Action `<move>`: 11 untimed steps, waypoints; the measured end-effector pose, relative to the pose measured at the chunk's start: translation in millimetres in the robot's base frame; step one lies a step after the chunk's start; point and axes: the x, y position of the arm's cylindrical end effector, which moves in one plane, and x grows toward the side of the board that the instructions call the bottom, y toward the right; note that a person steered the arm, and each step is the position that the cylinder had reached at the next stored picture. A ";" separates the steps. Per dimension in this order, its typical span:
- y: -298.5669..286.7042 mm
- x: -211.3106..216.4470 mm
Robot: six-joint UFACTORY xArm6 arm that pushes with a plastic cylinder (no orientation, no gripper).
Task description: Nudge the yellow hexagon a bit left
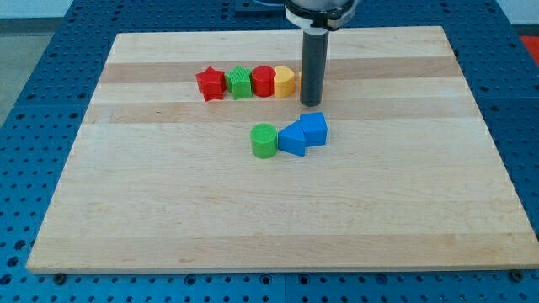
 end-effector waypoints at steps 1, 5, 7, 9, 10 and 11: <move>0.0 0.2; 31.7 4.1; 31.7 -8.3; 31.7 -18.4; 31.7 -19.0; 31.5 -19.0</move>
